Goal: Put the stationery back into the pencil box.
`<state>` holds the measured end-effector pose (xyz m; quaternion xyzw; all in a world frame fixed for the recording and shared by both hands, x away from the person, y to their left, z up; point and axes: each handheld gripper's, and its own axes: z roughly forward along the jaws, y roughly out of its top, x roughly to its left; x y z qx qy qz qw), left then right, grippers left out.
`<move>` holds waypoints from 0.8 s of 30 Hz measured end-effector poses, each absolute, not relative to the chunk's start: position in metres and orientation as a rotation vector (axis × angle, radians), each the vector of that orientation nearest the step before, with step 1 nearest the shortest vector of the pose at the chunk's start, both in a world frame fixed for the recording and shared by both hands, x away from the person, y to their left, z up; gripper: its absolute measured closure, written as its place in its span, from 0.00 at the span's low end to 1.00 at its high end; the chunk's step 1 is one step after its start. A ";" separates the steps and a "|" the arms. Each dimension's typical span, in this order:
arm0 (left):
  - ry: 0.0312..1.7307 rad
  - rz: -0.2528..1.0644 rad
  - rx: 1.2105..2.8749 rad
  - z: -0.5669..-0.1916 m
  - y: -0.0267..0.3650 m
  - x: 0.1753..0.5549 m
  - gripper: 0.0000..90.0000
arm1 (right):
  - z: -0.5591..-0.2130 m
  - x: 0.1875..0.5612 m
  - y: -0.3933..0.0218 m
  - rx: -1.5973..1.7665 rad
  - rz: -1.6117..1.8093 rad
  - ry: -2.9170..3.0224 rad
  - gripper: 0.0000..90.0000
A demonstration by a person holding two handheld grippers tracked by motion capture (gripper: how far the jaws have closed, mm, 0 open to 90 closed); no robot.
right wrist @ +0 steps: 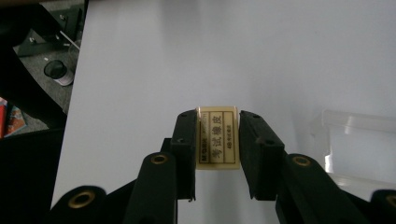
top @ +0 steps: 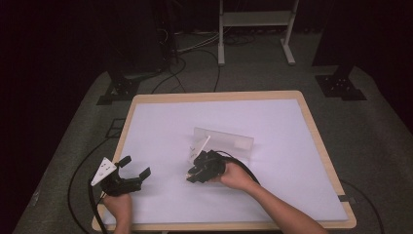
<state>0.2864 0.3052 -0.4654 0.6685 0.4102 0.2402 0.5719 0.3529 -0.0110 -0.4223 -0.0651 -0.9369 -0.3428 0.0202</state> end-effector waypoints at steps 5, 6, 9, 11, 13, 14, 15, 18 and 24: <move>0.961 0.563 1.567 -0.465 0.305 0.286 0.00 | -0.415 0.358 -0.010 -0.211 -1.063 -2.924 0.75; 0.961 0.566 1.568 -0.465 0.305 0.286 0.00 | -0.414 0.359 -0.010 -0.212 -1.062 -2.931 0.75; 0.962 0.567 1.570 -0.465 0.305 0.287 0.00 | -0.412 0.363 -0.011 -0.224 -1.061 -2.940 0.75; 0.961 0.567 1.570 -0.465 0.305 0.286 0.00 | -0.409 0.366 -0.012 -0.224 -1.065 -2.946 0.75; 0.961 0.568 1.569 -0.465 0.305 0.286 0.00 | -0.406 0.368 -0.013 -0.233 -1.066 -2.948 0.75; 0.963 0.566 1.567 -0.465 0.305 0.286 0.00 | -0.405 0.369 -0.013 -0.239 -1.068 -2.948 0.75; 0.962 0.567 1.569 -0.465 0.305 0.286 0.00 | -0.404 0.370 -0.013 -0.244 -1.070 -2.957 0.75; 0.962 0.567 1.571 -0.465 0.305 0.287 0.00 | -0.404 0.371 -0.013 -0.242 -1.060 -2.966 0.75; 0.961 0.569 1.572 -0.465 0.305 0.286 0.00 | -0.400 0.376 -0.012 -0.254 -1.072 -2.964 0.75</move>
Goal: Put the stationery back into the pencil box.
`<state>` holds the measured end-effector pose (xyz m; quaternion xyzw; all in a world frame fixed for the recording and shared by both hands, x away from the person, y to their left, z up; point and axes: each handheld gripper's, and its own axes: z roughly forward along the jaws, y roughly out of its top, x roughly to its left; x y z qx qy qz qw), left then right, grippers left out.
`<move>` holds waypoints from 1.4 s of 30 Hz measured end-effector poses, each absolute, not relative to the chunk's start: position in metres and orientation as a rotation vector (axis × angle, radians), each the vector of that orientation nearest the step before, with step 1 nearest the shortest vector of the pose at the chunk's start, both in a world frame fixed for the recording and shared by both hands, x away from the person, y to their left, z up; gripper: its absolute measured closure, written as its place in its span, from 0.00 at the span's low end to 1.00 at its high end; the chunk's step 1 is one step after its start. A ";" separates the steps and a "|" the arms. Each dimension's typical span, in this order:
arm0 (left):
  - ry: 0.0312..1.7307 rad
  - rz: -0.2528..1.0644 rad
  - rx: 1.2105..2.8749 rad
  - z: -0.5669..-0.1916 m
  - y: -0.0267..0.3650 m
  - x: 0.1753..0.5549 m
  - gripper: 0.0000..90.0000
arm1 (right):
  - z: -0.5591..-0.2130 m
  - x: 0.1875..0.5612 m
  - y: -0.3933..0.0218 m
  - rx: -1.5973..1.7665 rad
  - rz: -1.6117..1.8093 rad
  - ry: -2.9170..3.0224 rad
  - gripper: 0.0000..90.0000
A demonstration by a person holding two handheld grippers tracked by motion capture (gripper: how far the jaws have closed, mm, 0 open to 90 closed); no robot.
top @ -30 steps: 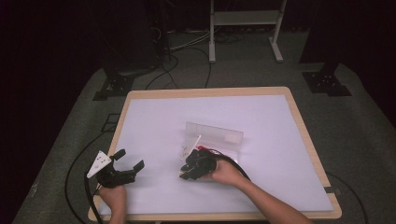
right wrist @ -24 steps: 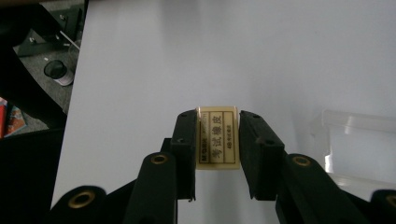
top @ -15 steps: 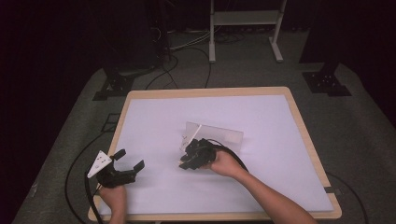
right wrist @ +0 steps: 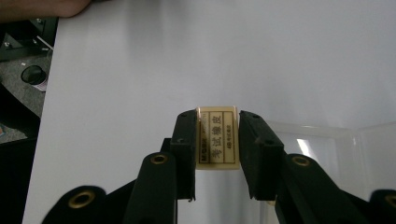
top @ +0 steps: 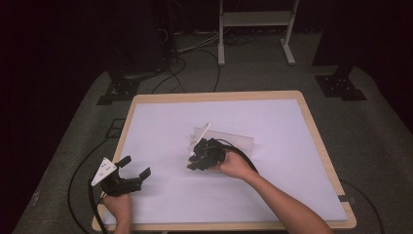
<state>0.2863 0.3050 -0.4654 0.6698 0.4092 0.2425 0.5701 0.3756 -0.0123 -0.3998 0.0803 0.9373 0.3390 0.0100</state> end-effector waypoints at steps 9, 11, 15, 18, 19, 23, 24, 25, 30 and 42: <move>0.961 0.568 1.572 -0.465 0.305 0.286 0.00 | -0.392 0.386 -0.013 0.268 1.057 2.904 0.75; 0.962 0.567 1.573 -0.465 0.305 0.286 0.00 | -0.391 0.387 -0.013 0.267 1.050 2.898 0.75; 0.961 0.569 1.572 -0.465 0.305 0.286 0.00 | -0.387 0.392 -0.011 0.278 1.059 2.888 0.75; 0.962 0.569 1.572 -0.465 0.305 0.286 0.00 | -0.385 0.396 -0.009 0.280 1.065 2.881 0.75; 0.964 0.568 1.570 -0.465 0.305 0.286 0.00 | -0.384 0.398 -0.009 0.284 1.063 2.881 0.75; 0.964 0.569 1.571 -0.465 0.305 0.286 0.00 | -0.386 0.404 -0.007 0.295 1.053 2.880 0.75; 0.965 0.570 1.570 -0.465 0.305 0.286 0.00 | -0.387 0.405 -0.007 0.299 1.056 2.877 0.75; 0.965 0.570 1.571 -0.465 0.304 0.286 0.00 | -0.388 0.407 -0.007 0.302 1.055 2.875 0.75; 0.967 0.567 1.571 -0.465 0.305 0.286 0.00 | -0.395 0.415 -0.007 0.335 1.030 2.881 0.75; 0.967 0.570 1.572 -0.466 0.304 0.286 0.00 | -0.410 0.428 -0.009 0.390 0.985 2.908 0.75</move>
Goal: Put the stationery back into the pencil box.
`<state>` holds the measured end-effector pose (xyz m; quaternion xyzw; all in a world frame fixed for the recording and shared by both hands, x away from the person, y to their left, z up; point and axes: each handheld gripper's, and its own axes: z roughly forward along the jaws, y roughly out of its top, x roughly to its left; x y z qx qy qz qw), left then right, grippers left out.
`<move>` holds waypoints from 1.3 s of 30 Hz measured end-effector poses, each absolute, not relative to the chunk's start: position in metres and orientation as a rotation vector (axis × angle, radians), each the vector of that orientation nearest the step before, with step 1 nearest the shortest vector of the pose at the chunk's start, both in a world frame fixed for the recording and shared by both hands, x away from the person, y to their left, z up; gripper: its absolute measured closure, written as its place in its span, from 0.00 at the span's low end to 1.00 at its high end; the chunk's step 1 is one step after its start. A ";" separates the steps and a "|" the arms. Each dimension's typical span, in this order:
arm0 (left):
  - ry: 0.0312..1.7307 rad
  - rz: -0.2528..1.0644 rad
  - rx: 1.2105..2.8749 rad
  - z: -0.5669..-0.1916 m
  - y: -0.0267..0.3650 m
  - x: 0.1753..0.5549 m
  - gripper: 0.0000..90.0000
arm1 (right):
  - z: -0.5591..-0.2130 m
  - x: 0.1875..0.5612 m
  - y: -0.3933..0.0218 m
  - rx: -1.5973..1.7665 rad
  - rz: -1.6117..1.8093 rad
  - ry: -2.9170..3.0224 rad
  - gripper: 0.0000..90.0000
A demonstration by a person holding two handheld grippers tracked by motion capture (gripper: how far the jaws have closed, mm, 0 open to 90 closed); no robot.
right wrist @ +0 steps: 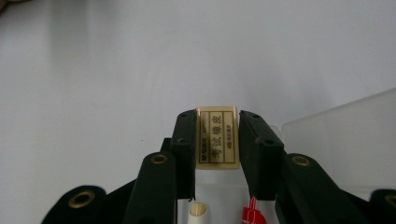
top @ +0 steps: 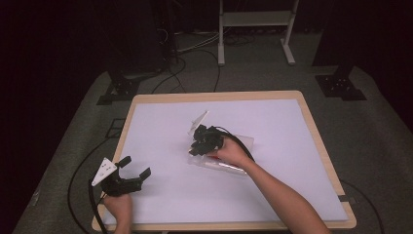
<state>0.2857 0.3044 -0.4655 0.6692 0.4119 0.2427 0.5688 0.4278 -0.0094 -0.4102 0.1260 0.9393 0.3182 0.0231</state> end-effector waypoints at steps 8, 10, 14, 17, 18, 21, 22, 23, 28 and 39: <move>0.966 0.570 1.576 -0.466 0.304 0.285 0.00 | -0.423 0.435 -0.012 0.424 0.956 2.923 0.75; 0.966 0.571 1.574 -0.465 0.304 0.285 0.00 | -0.426 0.436 -0.012 0.436 0.961 2.929 0.75; 0.964 0.570 1.575 -0.466 0.304 0.285 0.00 | -0.432 0.437 -0.012 0.447 0.963 2.930 0.75; 0.963 0.571 1.575 -0.466 0.304 0.285 0.00 | -0.435 0.437 -0.011 0.452 0.944 2.935 0.75; 0.961 0.571 1.574 -0.465 0.304 0.285 0.00 | -0.436 0.437 -0.011 0.460 0.949 2.938 0.75; 0.958 0.570 1.570 -0.466 0.305 0.285 0.00 | -0.439 0.438 -0.011 0.464 0.945 2.944 0.75; 0.958 0.570 1.571 -0.465 0.305 0.285 0.00 | -0.440 0.438 -0.011 0.460 0.942 2.944 0.75; 0.958 0.570 1.572 -0.465 0.305 0.285 0.00 | -0.441 0.438 -0.011 0.466 0.937 2.946 0.75; 0.958 0.569 1.571 -0.465 0.305 0.285 0.00 | -0.446 0.441 -0.010 0.474 0.951 2.954 0.75; 0.957 0.569 1.568 -0.465 0.305 0.285 0.00 | -0.450 0.442 -0.010 0.489 0.951 2.958 0.75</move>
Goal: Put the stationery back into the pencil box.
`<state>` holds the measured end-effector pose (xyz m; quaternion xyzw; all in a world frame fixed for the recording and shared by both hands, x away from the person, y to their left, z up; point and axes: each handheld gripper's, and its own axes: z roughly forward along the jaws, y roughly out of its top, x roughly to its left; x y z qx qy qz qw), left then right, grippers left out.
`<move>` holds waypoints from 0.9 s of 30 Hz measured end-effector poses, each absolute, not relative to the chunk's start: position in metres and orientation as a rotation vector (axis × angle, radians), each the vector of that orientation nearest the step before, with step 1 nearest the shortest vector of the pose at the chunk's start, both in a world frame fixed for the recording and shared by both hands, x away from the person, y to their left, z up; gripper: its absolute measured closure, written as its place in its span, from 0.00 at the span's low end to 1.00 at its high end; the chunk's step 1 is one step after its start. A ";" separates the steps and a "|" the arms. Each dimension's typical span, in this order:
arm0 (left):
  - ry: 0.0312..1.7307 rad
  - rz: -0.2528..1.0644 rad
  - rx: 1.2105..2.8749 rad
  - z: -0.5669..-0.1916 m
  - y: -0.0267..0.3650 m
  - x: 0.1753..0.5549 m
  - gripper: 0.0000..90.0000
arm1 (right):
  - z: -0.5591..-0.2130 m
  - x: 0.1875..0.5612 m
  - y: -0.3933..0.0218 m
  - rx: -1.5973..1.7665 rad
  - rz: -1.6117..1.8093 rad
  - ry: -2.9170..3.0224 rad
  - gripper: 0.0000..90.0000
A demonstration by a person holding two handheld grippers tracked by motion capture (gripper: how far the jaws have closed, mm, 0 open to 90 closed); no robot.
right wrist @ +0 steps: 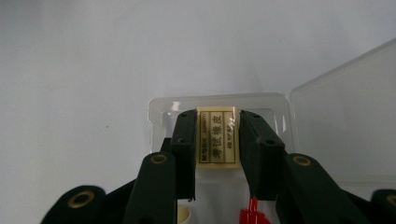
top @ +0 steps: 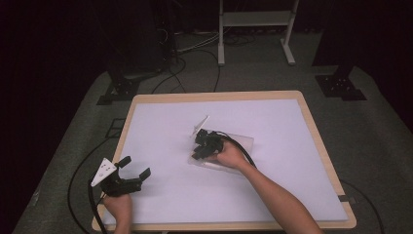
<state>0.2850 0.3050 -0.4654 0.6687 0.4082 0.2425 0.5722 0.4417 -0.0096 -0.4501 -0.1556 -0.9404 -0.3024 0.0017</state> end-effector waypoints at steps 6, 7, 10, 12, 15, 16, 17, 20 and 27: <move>0.959 0.568 1.569 -0.465 0.305 0.285 0.00 | -0.451 0.442 -0.010 -0.491 -0.947 -2.948 0.75; 0.958 0.568 1.569 -0.465 0.305 0.285 0.00 | -0.451 0.442 -0.010 -0.492 -0.950 -2.946 0.75; 0.957 0.569 1.570 -0.465 0.305 0.285 0.00 | -0.452 0.442 -0.010 -0.494 -0.954 -2.934 0.74; 0.957 0.569 1.569 -0.465 0.305 0.285 0.00 | -0.452 0.442 -0.010 -0.501 -0.958 -2.925 0.73; 0.958 0.567 1.568 -0.465 0.305 0.285 0.00 | -0.450 0.441 -0.011 -0.503 -0.983 -2.910 0.67; 0.959 0.567 1.569 -0.465 0.305 0.285 0.00 | -0.450 0.441 -0.011 -0.507 -0.984 -2.905 0.66; 0.960 0.567 1.569 -0.465 0.305 0.285 0.00 | -0.449 0.440 -0.011 -0.509 -0.985 -2.900 0.66; 0.957 0.570 1.572 -0.465 0.305 0.285 0.00 | -0.449 0.438 -0.011 -0.495 -0.986 -2.917 0.65; 0.961 0.568 1.573 -0.465 0.305 0.285 0.00 | -0.441 0.432 -0.019 -0.507 -1.042 -2.891 0.63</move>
